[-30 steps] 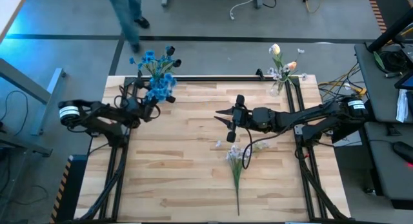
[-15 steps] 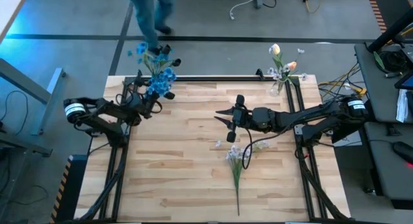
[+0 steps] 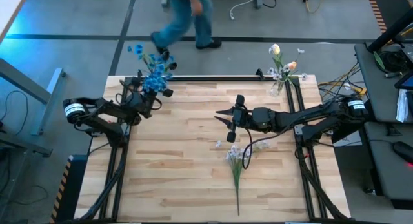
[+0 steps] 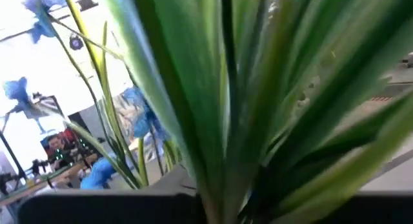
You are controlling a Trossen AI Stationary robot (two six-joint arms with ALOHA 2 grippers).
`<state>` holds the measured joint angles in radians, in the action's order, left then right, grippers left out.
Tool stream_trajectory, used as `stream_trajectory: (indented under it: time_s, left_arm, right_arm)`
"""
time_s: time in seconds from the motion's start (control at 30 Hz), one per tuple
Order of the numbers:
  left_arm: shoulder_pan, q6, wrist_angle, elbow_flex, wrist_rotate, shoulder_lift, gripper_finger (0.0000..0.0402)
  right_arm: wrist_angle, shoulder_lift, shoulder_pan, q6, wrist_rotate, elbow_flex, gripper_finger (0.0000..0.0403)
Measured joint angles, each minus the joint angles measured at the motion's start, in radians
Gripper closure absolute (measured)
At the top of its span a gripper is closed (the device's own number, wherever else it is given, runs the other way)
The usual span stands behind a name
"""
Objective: Sort flowers into vase by color
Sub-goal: Put the blue flowers into the blue vase
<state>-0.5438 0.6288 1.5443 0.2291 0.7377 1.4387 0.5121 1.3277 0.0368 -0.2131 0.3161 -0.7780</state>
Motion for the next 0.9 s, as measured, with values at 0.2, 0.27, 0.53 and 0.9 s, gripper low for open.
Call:
stream_trajectory:
  time_s: [0.2,0.27,0.53,0.9]
  left_arm:
    - [0.000,-0.050,-0.064,0.020,0.015,-0.001,0.0299]
    - [-0.001,-0.065,-0.118,0.038,0.014,-0.007,0.0293]
    - [-0.001,-0.137,-0.440,0.120,-0.048,-0.101,0.0290]
    - [-0.002,-0.201,-0.944,0.215,-0.129,-0.321,0.0290]
  right_arm:
    - [0.000,0.000,0.000,0.000,0.000,0.000,0.0328]
    - [0.000,0.000,0.000,0.000,0.000,0.000,0.0326]
    - [-0.001,0.000,0.000,-0.005,0.000,0.000,0.0328]
    - [-0.014,0.000,0.000,-0.006,0.000,0.000,0.0326]
